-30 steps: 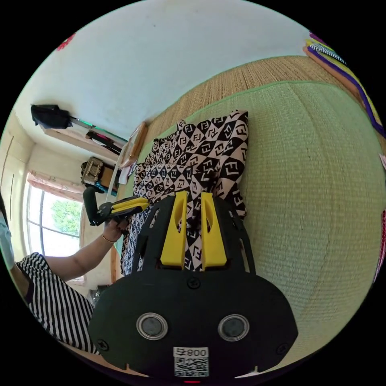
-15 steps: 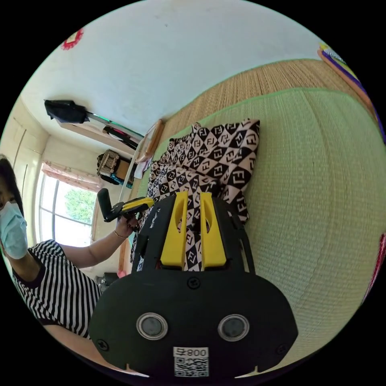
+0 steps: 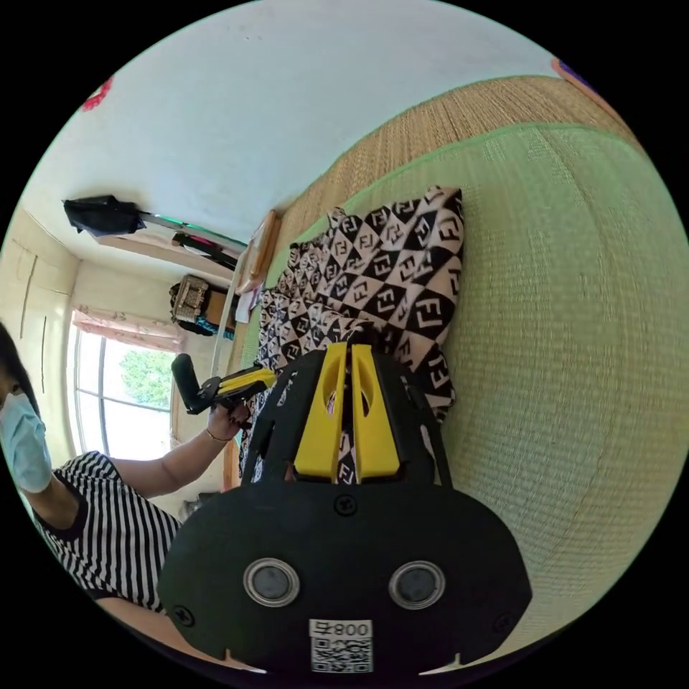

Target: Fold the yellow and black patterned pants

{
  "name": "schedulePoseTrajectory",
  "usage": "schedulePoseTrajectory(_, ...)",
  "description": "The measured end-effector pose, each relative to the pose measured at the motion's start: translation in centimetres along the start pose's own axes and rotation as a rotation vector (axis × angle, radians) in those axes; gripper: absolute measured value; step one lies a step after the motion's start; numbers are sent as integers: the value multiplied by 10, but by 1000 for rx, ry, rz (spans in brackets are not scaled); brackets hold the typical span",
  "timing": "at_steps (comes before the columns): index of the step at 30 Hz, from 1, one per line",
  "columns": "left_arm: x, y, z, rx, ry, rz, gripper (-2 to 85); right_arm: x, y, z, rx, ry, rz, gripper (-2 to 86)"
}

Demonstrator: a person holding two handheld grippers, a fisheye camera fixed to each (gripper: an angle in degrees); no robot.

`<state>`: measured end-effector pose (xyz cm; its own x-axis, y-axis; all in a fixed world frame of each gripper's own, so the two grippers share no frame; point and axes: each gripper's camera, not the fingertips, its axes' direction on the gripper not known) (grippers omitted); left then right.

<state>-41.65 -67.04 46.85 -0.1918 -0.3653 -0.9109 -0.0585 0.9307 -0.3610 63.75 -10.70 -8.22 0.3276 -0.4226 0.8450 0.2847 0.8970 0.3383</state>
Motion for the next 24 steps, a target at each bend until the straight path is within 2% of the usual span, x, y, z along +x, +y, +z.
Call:
schedulePoseTrajectory(4,5,-2,-16,81,18,21,8,-49,-9,-41,112,24,-203,10)
schedulePoseTrajectory(7,7,-5,-5,58,20,43,9,-69,-17,-49,99,121,-285,11)
schedulePoseTrajectory(10,2,-5,20,-19,-8,29,11,-41,-23,-26,-1,170,-183,16)
schedulePoseTrajectory(12,-3,-5,22,-9,25,-4,13,-18,-20,-18,-32,126,-93,19)
schedulePoseTrajectory(17,-9,1,11,19,55,-1,15,-19,6,-44,148,65,-83,14)
schedulePoseTrajectory(19,-13,2,10,16,51,-14,14,-29,8,-43,165,7,-129,9)
schedulePoseTrajectory(24,-16,-6,5,90,102,-38,11,-50,1,8,-49,99,-196,2)
